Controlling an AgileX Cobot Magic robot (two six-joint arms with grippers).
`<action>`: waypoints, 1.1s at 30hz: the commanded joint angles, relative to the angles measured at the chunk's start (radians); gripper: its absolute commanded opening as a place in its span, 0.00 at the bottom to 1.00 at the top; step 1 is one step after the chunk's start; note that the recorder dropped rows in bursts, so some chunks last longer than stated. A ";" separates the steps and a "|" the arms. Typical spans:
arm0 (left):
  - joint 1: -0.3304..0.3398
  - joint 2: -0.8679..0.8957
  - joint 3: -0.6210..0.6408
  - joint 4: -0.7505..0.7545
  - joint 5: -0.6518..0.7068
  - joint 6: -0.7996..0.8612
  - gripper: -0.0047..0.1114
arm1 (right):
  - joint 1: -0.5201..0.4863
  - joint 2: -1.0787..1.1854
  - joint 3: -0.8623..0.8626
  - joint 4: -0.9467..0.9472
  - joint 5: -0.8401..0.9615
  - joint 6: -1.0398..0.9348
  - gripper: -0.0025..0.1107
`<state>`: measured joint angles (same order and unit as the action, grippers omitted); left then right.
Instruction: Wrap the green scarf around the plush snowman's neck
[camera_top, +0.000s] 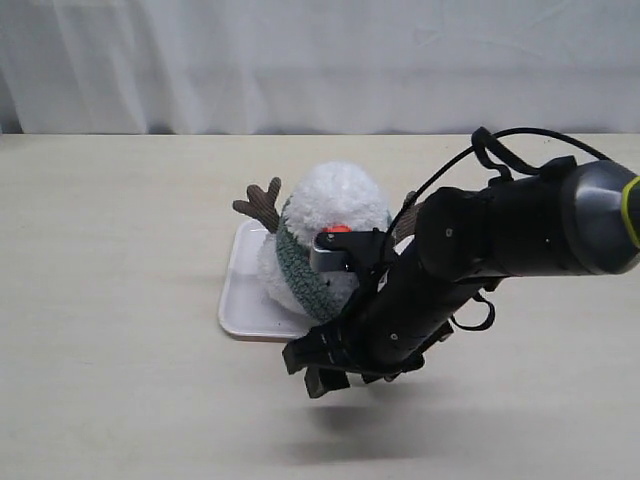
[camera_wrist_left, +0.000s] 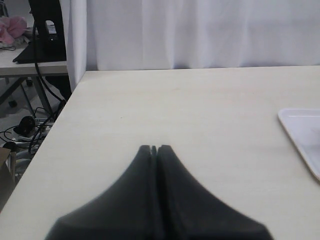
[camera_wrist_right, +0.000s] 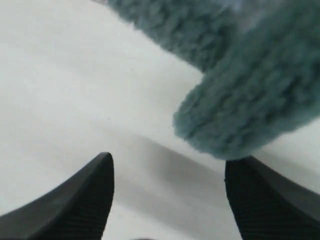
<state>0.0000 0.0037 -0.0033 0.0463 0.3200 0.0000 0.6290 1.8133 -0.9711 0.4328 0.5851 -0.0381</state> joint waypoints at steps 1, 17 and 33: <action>-0.001 -0.004 0.003 -0.002 -0.012 0.000 0.04 | 0.026 0.004 0.001 -0.004 0.083 -0.015 0.56; -0.001 -0.004 0.003 -0.002 -0.012 0.000 0.04 | 0.026 -0.180 0.001 0.001 0.248 -0.076 0.43; -0.001 -0.004 0.003 -0.002 -0.012 0.000 0.04 | 0.026 -0.632 0.098 -0.030 -0.010 -0.082 0.06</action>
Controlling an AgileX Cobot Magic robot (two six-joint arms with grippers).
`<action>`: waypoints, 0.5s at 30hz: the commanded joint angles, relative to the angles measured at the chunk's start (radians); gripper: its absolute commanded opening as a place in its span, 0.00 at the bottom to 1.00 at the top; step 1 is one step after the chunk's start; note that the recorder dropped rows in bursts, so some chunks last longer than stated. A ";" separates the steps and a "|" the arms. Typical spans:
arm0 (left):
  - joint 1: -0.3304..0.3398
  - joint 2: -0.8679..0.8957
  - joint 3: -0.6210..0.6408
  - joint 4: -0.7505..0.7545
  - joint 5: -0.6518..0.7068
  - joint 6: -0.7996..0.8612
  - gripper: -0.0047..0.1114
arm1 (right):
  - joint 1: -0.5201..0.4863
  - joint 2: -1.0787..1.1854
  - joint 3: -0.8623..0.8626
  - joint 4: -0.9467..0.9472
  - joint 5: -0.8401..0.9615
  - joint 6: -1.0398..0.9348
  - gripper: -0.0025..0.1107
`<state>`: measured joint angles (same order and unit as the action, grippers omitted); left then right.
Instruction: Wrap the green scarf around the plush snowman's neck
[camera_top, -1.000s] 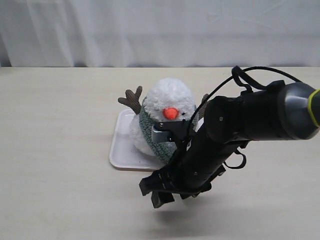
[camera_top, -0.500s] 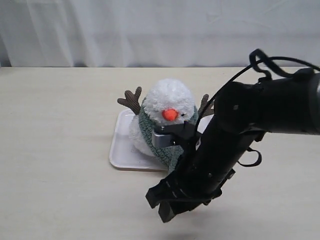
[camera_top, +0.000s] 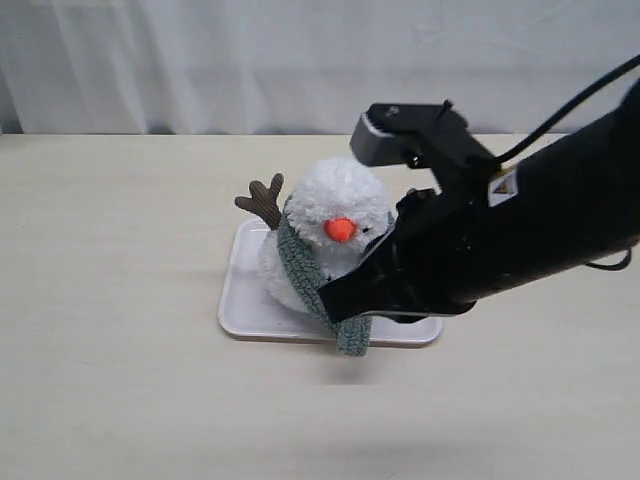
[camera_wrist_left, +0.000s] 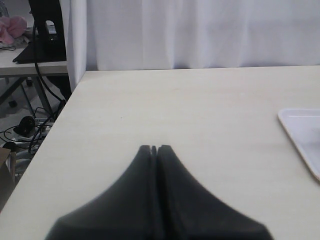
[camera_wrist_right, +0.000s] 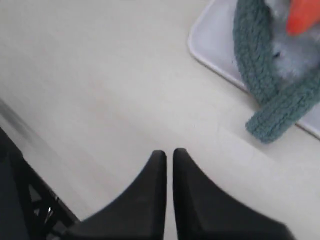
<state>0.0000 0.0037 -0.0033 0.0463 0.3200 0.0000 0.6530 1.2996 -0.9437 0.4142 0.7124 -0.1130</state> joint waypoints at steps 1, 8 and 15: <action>-0.001 -0.004 0.003 -0.002 -0.012 0.000 0.04 | 0.002 -0.176 0.113 -0.011 -0.203 -0.016 0.06; -0.001 -0.004 0.003 -0.002 -0.012 0.000 0.04 | 0.002 -0.533 0.299 -0.011 -0.360 -0.128 0.06; -0.001 -0.004 0.003 -0.002 -0.012 0.000 0.04 | 0.002 -0.877 0.358 -0.019 -0.316 -0.144 0.06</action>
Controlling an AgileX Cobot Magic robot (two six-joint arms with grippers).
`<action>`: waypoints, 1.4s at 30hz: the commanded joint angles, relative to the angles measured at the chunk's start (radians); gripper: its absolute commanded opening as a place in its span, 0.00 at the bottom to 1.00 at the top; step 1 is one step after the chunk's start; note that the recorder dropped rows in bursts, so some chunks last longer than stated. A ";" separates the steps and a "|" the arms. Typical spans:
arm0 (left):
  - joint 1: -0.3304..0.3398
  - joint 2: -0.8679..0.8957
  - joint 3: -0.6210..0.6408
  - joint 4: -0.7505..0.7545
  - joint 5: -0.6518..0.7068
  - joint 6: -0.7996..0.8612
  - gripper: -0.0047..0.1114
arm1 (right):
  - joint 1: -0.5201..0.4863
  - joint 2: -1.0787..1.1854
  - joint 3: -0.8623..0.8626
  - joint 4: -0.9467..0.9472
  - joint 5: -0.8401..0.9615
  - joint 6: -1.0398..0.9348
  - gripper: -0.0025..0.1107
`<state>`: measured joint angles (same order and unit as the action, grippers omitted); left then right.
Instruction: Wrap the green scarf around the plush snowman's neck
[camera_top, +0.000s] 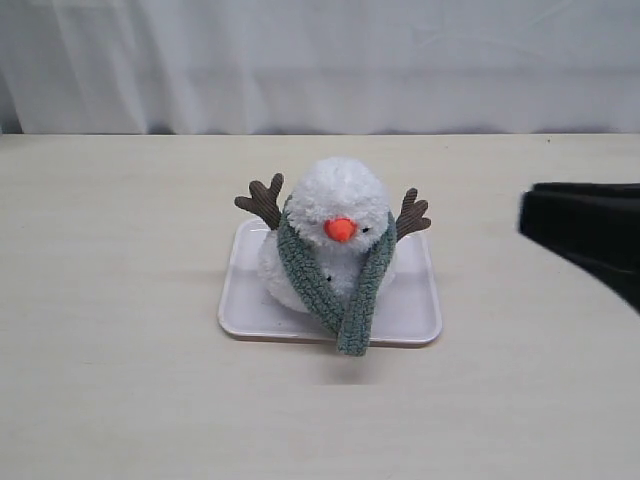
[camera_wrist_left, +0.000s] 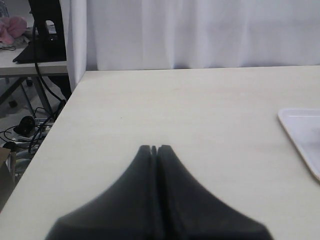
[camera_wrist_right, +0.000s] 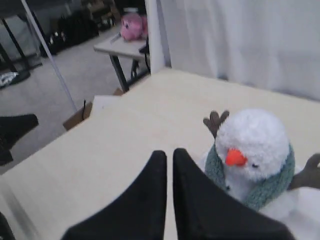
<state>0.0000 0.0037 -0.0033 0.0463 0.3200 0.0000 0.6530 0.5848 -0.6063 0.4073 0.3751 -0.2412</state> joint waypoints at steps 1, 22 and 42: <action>-0.001 -0.004 0.003 -0.002 -0.012 0.000 0.04 | 0.002 -0.202 0.020 -0.012 0.041 -0.016 0.06; -0.001 -0.004 0.003 -0.002 -0.012 0.000 0.04 | 0.000 -0.585 0.015 0.000 0.079 -0.009 0.06; -0.001 -0.004 0.003 -0.002 -0.012 0.000 0.04 | -0.495 -0.585 0.140 -0.459 -0.301 0.067 0.06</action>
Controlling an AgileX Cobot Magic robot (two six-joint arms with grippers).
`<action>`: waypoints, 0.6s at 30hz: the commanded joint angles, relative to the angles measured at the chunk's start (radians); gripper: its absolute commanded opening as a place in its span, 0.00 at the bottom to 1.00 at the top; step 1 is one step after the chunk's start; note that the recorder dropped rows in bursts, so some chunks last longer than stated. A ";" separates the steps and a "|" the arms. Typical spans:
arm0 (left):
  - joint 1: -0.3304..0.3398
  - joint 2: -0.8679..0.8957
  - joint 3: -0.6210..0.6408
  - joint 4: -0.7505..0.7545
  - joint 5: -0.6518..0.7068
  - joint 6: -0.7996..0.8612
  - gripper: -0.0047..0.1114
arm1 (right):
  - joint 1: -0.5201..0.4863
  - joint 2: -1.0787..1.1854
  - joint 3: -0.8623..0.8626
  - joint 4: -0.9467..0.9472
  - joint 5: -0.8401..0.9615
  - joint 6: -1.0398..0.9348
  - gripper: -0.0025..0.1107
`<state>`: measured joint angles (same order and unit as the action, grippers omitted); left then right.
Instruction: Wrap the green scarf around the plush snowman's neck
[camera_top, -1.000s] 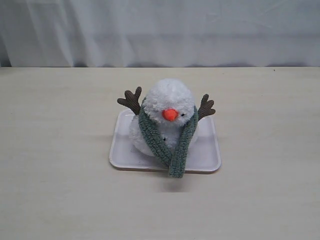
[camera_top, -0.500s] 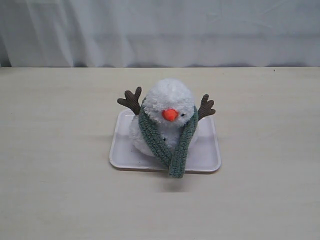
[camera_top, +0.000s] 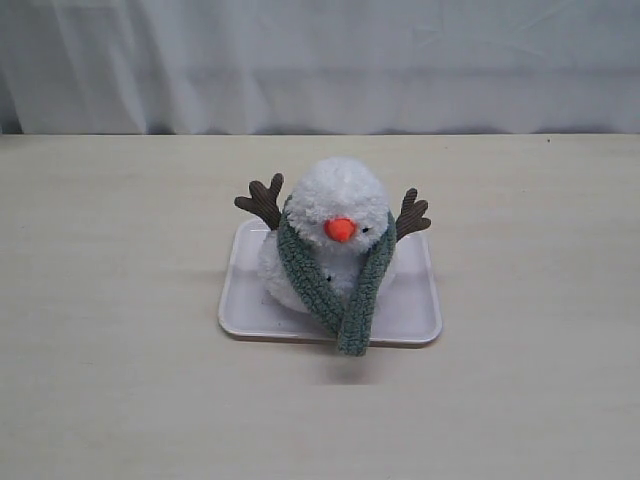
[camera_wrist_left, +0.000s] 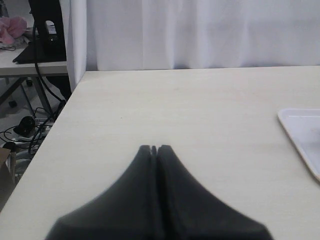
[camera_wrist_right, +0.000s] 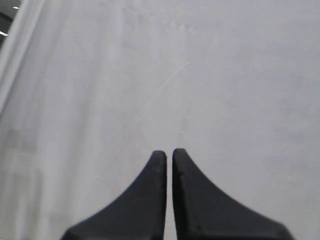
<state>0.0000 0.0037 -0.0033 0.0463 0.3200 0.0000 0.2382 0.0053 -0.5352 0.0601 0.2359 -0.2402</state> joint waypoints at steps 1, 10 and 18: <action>-0.001 -0.004 0.003 -0.002 -0.012 0.000 0.04 | -0.113 -0.005 0.115 -0.155 -0.253 0.098 0.06; -0.001 -0.004 0.003 -0.002 -0.012 0.000 0.04 | -0.226 -0.005 0.378 -0.192 -0.430 0.130 0.06; -0.001 -0.004 0.003 -0.002 -0.012 0.000 0.04 | -0.232 -0.005 0.535 -0.180 -0.298 0.231 0.06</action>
<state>0.0000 0.0037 -0.0033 0.0463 0.3200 0.0000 0.0158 0.0036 -0.0211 -0.1239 -0.1138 -0.0395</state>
